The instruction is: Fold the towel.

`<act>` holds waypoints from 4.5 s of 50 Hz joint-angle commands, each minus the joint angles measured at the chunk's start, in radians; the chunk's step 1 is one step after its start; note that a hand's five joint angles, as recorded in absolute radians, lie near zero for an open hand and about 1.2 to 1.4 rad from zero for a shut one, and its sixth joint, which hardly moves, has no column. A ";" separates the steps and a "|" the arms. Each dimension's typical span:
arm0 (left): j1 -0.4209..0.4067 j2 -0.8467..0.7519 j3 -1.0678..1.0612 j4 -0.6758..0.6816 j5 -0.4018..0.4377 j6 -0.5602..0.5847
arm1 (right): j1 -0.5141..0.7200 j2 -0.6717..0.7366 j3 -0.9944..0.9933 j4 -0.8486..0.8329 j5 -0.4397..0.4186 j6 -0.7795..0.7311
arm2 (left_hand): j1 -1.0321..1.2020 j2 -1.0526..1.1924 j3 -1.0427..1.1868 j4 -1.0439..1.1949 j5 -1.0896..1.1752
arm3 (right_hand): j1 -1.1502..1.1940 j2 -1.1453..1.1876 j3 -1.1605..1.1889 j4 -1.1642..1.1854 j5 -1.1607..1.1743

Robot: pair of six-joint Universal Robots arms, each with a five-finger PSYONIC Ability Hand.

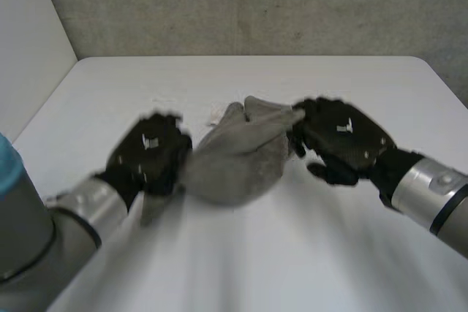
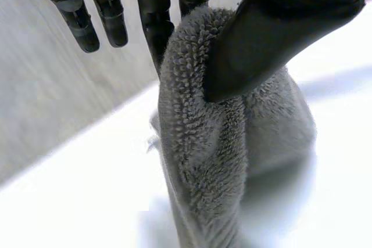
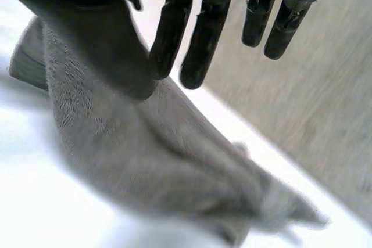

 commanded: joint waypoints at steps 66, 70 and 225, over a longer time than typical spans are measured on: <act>0.026 0.097 -0.136 -0.129 -0.004 -0.008 | 0.233 0.737 -0.641 -0.125 0.425 0.001 | 0.093 0.056 -0.052 -0.059 0.062 | -0.400 -0.393 -0.044 -0.076 -0.414; 0.038 0.098 -0.133 -0.134 -0.002 -0.008 | 0.216 0.757 -0.653 -0.140 0.442 -0.003 | 0.093 0.056 -0.052 -0.059 0.062 | -0.400 -0.394 -0.044 -0.076 -0.414; 0.178 -0.399 0.975 0.204 -0.058 0.077 | -0.046 0.462 -1.136 0.037 0.399 -0.003 | 0.093 0.056 -0.052 -0.059 0.062 | 0.394 0.401 -0.044 -0.076 0.381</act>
